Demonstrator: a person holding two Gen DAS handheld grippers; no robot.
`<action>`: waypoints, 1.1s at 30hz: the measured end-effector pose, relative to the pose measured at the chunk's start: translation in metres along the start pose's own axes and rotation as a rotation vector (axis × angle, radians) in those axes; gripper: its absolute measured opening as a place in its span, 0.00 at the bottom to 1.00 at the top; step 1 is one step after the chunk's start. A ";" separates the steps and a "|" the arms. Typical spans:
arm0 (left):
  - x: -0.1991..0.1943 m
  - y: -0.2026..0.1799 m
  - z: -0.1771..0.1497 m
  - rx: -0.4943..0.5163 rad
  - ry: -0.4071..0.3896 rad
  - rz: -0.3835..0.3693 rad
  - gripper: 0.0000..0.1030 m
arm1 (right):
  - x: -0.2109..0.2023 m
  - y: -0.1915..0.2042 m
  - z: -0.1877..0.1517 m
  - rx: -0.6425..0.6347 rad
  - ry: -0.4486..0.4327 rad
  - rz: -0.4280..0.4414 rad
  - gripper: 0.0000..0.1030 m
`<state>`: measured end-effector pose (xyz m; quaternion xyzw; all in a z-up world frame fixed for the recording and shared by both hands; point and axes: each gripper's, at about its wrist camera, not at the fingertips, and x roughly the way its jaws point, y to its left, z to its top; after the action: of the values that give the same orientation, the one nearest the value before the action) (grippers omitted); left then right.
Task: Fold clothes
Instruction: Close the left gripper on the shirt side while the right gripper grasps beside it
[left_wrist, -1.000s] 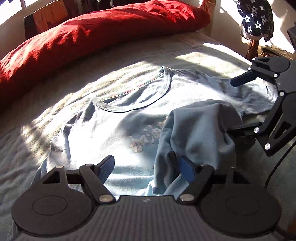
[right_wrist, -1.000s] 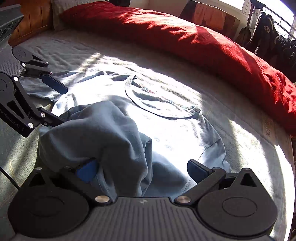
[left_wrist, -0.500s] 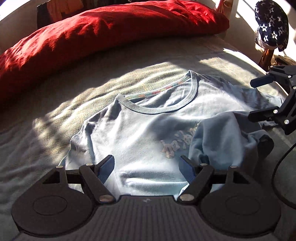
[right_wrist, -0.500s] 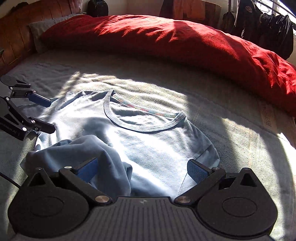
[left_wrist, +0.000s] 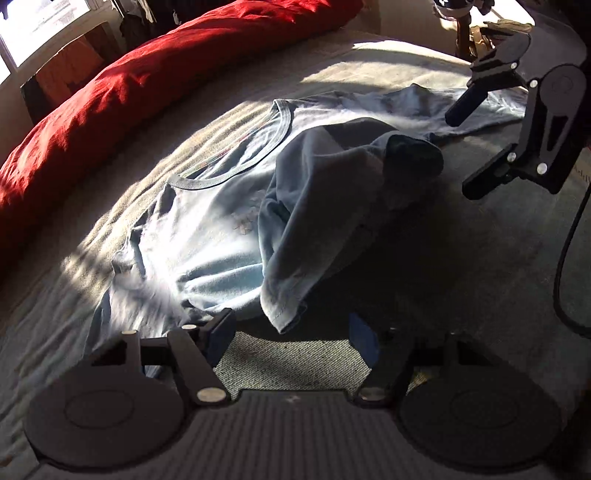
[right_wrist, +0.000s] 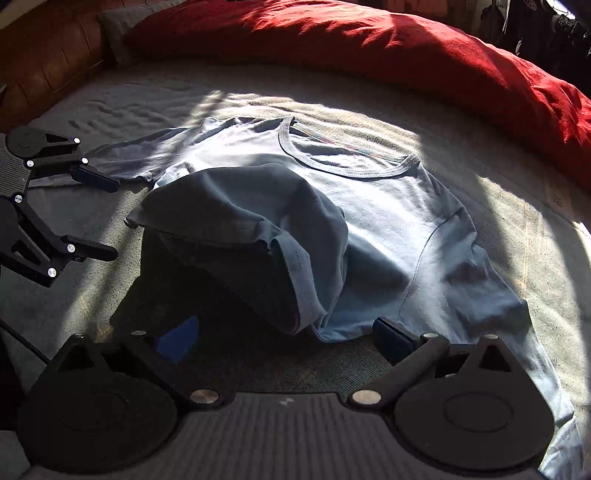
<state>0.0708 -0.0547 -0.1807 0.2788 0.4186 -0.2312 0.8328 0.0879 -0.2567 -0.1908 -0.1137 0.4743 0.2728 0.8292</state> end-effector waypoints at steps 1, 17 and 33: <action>0.002 -0.010 0.002 0.065 -0.029 0.043 0.48 | 0.000 0.003 -0.002 -0.005 0.006 -0.005 0.92; 0.019 -0.021 0.019 0.210 -0.145 0.228 0.33 | 0.010 -0.007 0.001 0.062 -0.064 -0.044 0.49; 0.031 -0.005 0.017 0.176 -0.155 0.169 0.04 | 0.029 -0.016 0.008 0.137 -0.014 0.023 0.39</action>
<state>0.0943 -0.0744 -0.1998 0.3664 0.3063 -0.2168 0.8514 0.1146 -0.2561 -0.2124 -0.0492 0.4874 0.2502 0.8351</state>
